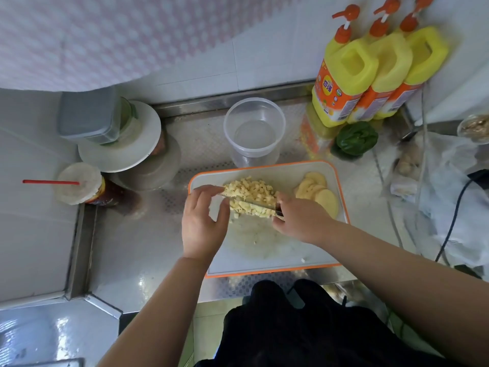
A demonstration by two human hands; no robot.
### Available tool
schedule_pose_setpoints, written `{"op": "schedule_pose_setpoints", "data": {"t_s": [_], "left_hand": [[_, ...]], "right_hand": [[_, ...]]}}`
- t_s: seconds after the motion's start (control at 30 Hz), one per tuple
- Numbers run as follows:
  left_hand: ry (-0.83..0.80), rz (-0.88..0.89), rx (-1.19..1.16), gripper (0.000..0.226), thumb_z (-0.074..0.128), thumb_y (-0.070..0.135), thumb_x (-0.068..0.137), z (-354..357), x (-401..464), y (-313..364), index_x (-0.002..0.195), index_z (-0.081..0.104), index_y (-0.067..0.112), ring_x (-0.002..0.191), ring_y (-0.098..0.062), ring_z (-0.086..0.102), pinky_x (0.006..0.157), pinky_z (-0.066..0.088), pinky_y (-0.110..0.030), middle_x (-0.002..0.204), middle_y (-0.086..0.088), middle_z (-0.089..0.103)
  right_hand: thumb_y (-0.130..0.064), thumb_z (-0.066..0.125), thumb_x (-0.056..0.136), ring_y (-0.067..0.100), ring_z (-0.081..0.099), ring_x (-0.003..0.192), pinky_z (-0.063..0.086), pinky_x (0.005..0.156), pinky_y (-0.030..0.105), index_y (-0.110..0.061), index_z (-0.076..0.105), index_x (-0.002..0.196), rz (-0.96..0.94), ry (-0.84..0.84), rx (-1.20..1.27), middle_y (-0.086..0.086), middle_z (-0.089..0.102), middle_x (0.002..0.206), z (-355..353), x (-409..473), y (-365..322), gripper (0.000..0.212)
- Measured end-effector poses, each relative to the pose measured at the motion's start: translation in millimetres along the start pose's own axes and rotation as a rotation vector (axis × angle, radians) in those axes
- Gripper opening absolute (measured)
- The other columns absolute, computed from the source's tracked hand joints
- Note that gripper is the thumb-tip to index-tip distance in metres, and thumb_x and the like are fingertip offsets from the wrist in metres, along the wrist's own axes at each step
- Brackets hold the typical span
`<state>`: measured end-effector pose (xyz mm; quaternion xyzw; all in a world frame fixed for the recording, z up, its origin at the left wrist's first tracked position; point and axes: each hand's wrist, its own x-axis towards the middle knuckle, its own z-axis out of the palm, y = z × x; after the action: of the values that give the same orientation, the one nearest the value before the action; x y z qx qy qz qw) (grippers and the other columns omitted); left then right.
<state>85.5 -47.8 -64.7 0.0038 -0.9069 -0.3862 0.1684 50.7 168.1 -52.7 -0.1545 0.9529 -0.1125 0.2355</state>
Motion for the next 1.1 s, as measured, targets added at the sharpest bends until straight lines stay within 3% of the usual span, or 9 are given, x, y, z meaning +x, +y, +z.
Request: {"op": "schedule_pose_setpoints", "data": {"t_s": [0.1, 0.23, 0.37, 0.5, 0.67, 0.77, 0.87, 0.93, 1.1], "left_hand": [[-0.263, 0.210, 0.161, 0.039, 0.053, 0.037, 0.094, 13, 4, 9, 0.122, 0.066, 0.014, 0.119, -0.022, 0.056, 0.105, 0.039, -0.034, 0.128, -0.001, 0.062], [-0.489, 0.297, 0.284, 0.054, 0.036, 0.040, 0.099, 39, 7, 30, 0.144, 0.049, 0.014, 0.140, -0.022, 0.040, 0.115, 0.029, -0.043, 0.152, -0.001, 0.045], [-0.497, 0.438, 0.327, 0.056, 0.035, 0.026, 0.096, 46, 8, 46, 0.152, 0.033, 0.016, 0.145, -0.023, 0.033, 0.119, 0.020, -0.043, 0.158, -0.001, 0.035], [-0.489, 0.594, 0.515, 0.070, 0.036, 0.015, 0.082, 47, 4, 40, 0.152, 0.032, 0.018, 0.147, -0.028, 0.028, 0.119, 0.020, -0.050, 0.160, 0.000, 0.031], [-0.579, 0.407, 0.717, 0.066, 0.035, 0.025, 0.085, 49, -5, 26, 0.149, 0.043, 0.011, 0.147, -0.027, 0.023, 0.120, 0.010, -0.048, 0.161, -0.002, 0.028], [-0.555, 0.246, 0.619, 0.067, 0.036, 0.031, 0.089, 43, -6, 28, 0.152, 0.035, 0.009, 0.147, -0.026, 0.024, 0.121, 0.004, -0.042, 0.160, -0.006, 0.029], [-0.640, 0.365, 0.513, 0.077, 0.043, 0.028, 0.084, 46, -13, 33, 0.156, 0.019, 0.013, 0.151, -0.022, 0.014, 0.121, 0.007, -0.042, 0.164, -0.003, 0.018], [-0.718, 0.410, 0.531, 0.091, 0.048, 0.023, 0.076, 50, -16, 33, 0.157, 0.006, 0.016, 0.152, -0.020, -0.004, 0.123, -0.001, -0.042, 0.165, 0.002, -0.003], [-0.847, 0.439, 0.614, 0.092, 0.049, 0.026, 0.087, 58, -10, 43, 0.157, -0.010, 0.019, 0.142, -0.017, -0.032, 0.113, -0.027, -0.040, 0.154, 0.010, -0.034]], "right_hand": [[-0.032, 0.051, 0.089, 0.025, 0.059, 0.064, 0.043, 0.053, 0.032, -0.013, 0.035, 0.108, 0.039, -0.052, 0.150, 0.001, 0.055, 0.073, -6, -7, -2, 0.032], [-0.023, 0.048, 0.090, 0.024, 0.058, 0.067, 0.036, 0.053, 0.031, -0.003, 0.032, 0.123, 0.037, -0.054, 0.175, 0.006, 0.059, 0.080, -12, -11, -8, 0.042], [-0.019, 0.046, 0.091, 0.029, 0.062, 0.090, 0.037, 0.061, 0.029, -0.006, 0.043, 0.125, -0.009, -0.037, 0.143, 0.012, 0.062, 0.103, -16, -13, -9, 0.037], [-0.012, 0.048, 0.087, 0.026, 0.059, 0.079, 0.039, 0.060, 0.030, -0.007, 0.053, 0.112, -0.007, -0.091, 0.169, 0.004, 0.054, 0.079, -26, -16, -6, 0.026], [-0.018, 0.048, 0.092, 0.018, 0.048, 0.061, 0.029, 0.046, 0.029, -0.005, 0.039, 0.117, 0.060, -0.096, 0.139, -0.003, 0.045, 0.073, -32, -21, -4, 0.030], [-0.021, 0.048, 0.094, 0.022, 0.052, 0.061, 0.035, 0.050, 0.032, -0.005, 0.032, 0.123, 0.048, -0.074, 0.052, -0.001, 0.048, 0.074, -31, -23, -4, 0.037], [-0.027, 0.050, 0.096, 0.028, 0.062, 0.078, 0.039, 0.057, 0.032, -0.004, 0.028, 0.127, -0.001, -0.033, -0.036, 0.008, 0.060, 0.097, -28, -28, -3, 0.045], [-0.029, 0.049, 0.097, 0.029, 0.063, 0.087, 0.039, 0.059, 0.031, 0.000, 0.019, 0.137, -0.025, -0.015, -0.082, 0.011, 0.061, 0.106, -25, -31, -3, 0.057], [-0.030, 0.045, 0.098, 0.028, 0.064, 0.087, 0.050, 0.066, 0.037, 0.003, 0.006, 0.145, -0.068, 0.004, -0.173, 0.011, 0.064, 0.104, -15, -36, -1, 0.069]]}}
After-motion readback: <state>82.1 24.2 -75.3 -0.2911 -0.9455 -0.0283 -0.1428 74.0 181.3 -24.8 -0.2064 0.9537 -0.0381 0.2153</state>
